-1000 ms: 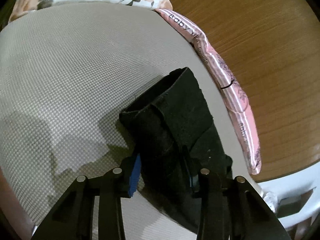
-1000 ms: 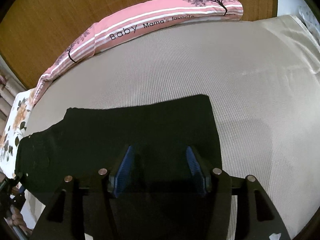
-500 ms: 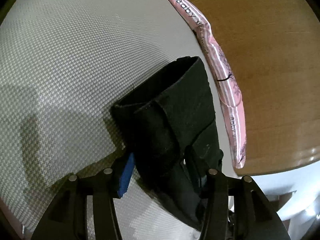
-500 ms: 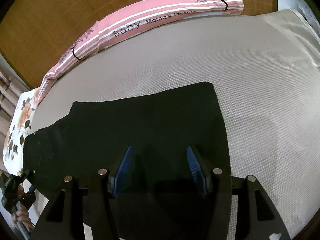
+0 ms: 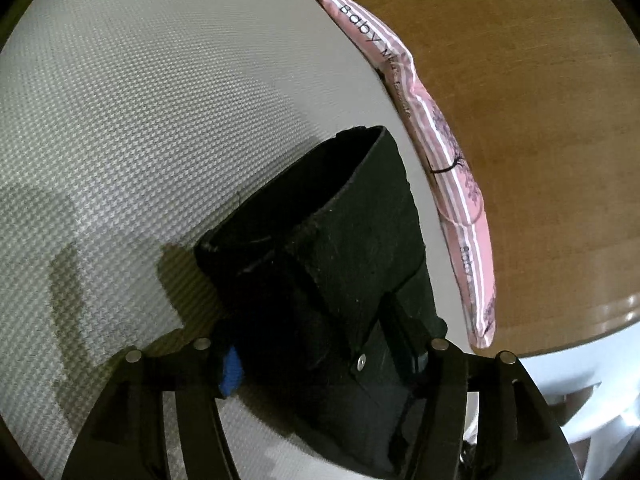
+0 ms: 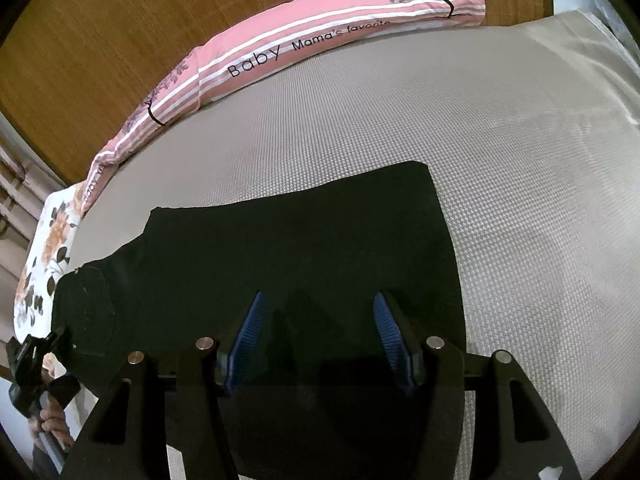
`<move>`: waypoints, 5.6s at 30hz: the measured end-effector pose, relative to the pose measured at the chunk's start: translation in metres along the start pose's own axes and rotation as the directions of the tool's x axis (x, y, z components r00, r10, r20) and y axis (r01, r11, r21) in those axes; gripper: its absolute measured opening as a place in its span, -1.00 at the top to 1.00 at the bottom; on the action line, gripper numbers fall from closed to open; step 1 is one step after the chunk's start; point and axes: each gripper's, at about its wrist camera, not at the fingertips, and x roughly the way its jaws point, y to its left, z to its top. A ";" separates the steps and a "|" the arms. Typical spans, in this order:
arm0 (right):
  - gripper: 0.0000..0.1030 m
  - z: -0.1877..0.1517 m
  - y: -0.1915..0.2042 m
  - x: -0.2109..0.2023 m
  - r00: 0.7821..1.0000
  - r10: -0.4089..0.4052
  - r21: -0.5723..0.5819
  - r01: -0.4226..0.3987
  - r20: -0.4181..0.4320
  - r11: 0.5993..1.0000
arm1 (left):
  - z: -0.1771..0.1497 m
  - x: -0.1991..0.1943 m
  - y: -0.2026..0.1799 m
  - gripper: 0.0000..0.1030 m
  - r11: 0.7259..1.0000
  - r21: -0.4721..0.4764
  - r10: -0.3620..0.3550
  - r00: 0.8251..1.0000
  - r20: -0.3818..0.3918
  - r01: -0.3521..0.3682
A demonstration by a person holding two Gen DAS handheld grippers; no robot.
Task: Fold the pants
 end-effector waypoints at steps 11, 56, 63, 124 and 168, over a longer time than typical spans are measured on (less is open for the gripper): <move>-0.06 -0.005 -0.014 -0.013 1.000 -0.008 0.009 0.008 0.006 1.000 | -0.016 -0.011 -0.052 0.55 0.970 0.196 0.125 0.988 0.090 -0.141; -0.10 0.001 -0.107 -0.098 0.985 0.042 0.181 -0.073 0.169 0.981 | -0.280 0.147 -0.297 0.08 0.507 0.850 0.220 0.931 -0.290 0.145; -0.11 -0.003 -0.108 -0.088 0.974 0.184 0.204 -0.209 0.133 0.956 | -0.279 0.109 -0.294 -0.14 0.482 0.848 0.165 0.929 -0.332 0.218; 0.78 0.031 -0.011 -0.040 0.968 0.248 -0.108 -0.251 -0.040 0.962 | -0.158 0.090 -0.220 -0.34 0.540 0.820 0.316 0.949 0.012 -0.191; 0.48 -0.045 -0.070 -0.050 0.994 0.079 0.044 -0.076 -0.074 0.996 | -0.196 0.105 -0.190 -0.59 0.478 0.860 0.381 0.924 -0.022 -0.177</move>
